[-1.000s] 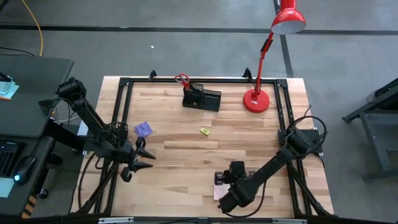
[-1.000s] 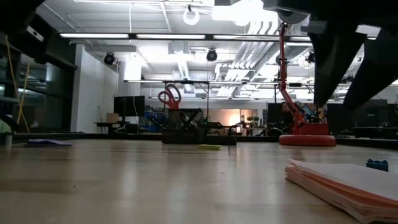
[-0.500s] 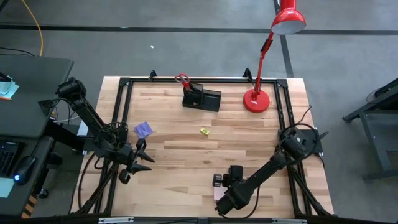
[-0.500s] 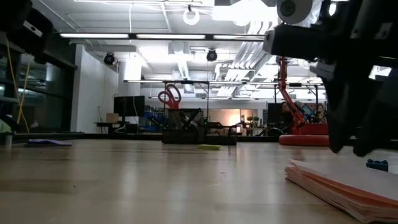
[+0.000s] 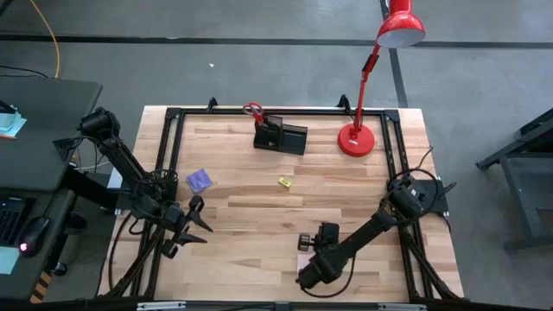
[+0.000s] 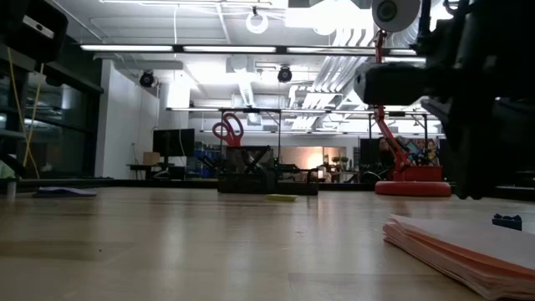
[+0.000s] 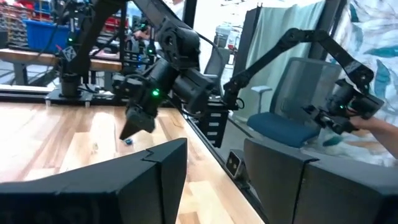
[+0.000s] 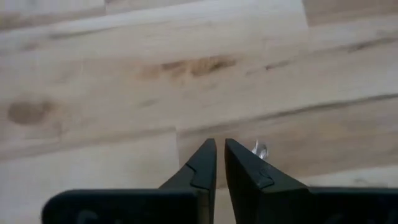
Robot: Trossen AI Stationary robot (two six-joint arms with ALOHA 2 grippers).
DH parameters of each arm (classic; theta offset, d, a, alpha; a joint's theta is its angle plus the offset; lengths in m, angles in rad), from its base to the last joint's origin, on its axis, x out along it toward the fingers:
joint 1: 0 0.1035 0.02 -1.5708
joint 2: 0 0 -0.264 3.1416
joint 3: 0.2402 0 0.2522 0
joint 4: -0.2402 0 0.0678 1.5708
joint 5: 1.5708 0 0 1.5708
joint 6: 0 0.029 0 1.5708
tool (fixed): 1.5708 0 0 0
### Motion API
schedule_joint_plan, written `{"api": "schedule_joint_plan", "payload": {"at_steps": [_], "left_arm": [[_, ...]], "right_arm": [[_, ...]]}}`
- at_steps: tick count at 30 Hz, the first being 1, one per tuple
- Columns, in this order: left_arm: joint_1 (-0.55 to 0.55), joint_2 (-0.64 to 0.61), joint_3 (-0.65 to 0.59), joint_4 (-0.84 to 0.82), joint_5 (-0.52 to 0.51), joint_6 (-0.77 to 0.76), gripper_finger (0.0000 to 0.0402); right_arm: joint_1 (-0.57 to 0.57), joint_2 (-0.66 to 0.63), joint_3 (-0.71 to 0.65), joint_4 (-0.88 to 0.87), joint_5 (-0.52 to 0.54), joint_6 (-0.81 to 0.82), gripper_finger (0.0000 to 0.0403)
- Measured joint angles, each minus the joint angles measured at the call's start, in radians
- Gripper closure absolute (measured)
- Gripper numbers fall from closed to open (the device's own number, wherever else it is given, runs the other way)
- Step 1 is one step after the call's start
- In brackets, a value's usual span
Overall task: Pick and place office supplies into organizer
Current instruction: Put the blue clip bender into the desk organizer
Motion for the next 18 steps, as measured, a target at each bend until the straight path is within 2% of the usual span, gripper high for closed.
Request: {"api": "schedule_joint_plan", "payload": {"at_steps": [7, 18], "left_arm": [[0.0, 0.0, 0.0, -0.004, 0.019, -0.002, 0.0252], [0.0, 0.0, 0.0, -0.008, 0.019, -0.004, 0.0252]], "right_arm": [[-0.003, 0.0, 0.0, -0.004, -0.084, 0.002, 0.0373], [0.0, 0.019, 0.0, 0.01, -0.144, 0.007, 0.0349]]}}
